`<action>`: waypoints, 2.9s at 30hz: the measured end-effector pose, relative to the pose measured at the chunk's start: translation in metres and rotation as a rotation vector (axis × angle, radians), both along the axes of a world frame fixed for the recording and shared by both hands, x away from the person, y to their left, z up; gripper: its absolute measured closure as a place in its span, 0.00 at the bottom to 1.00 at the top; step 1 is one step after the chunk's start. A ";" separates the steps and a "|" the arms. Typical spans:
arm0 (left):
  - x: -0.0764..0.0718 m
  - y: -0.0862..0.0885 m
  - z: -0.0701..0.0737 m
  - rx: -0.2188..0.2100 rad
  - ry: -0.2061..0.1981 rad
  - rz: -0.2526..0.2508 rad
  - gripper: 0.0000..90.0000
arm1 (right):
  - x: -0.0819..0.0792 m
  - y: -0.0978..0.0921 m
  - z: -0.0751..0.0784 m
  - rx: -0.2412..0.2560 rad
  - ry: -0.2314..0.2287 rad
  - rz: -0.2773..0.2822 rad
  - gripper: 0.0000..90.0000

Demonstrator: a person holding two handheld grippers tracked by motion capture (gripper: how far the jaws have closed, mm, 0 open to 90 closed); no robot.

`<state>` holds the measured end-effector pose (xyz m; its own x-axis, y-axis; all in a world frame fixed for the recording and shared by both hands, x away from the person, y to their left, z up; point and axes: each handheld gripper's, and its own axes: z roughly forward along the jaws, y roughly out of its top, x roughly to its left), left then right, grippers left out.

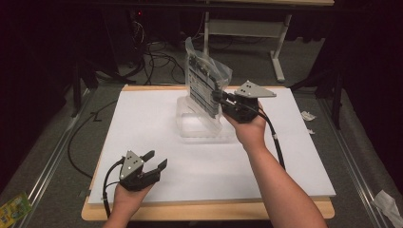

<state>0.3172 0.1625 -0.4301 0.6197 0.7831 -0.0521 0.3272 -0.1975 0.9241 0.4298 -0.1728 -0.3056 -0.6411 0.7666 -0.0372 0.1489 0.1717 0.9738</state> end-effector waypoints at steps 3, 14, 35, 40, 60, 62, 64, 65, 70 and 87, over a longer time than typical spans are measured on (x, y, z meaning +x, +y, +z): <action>0.000 0.001 0.000 -0.006 0.004 -0.001 0.47 | 0.014 0.004 -0.004 -0.024 0.021 0.000 0.89; 0.001 0.001 -0.001 -0.015 0.010 -0.003 0.48 | 0.043 0.019 -0.016 -0.090 0.044 0.038 0.89; 0.001 -0.001 -0.002 -0.020 0.029 -0.017 0.48 | 0.048 0.016 -0.057 -0.059 0.101 0.035 0.89; 0.001 -0.001 -0.002 -0.020 0.031 -0.018 0.48 | 0.049 0.011 -0.062 -0.011 0.110 0.032 0.88; 0.002 -0.001 -0.003 -0.026 0.044 -0.026 0.48 | 0.060 0.019 -0.070 0.052 0.148 -0.006 0.84; 0.002 -0.001 -0.003 -0.028 0.045 -0.025 0.48 | 0.061 0.020 -0.070 0.046 0.156 -0.010 0.79; 0.002 -0.001 -0.003 -0.028 0.046 -0.024 0.48 | 0.062 0.020 -0.071 0.040 0.164 -0.014 0.74; 0.002 -0.001 -0.003 -0.031 0.048 -0.024 0.48 | 0.063 0.021 -0.073 0.037 0.174 -0.024 0.69; 0.002 0.000 -0.004 -0.030 0.048 -0.024 0.48 | 0.064 0.020 -0.073 0.047 0.180 -0.027 0.60; 0.001 0.000 -0.003 -0.027 0.042 -0.019 0.47 | 0.055 0.024 -0.064 -0.005 0.191 -0.051 0.16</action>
<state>0.3186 0.1622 -0.4329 0.6314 0.7691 -0.0993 0.3619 -0.1789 0.9149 0.4845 -0.1485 -0.3692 -0.5969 0.7985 0.0778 0.3399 0.1639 0.9261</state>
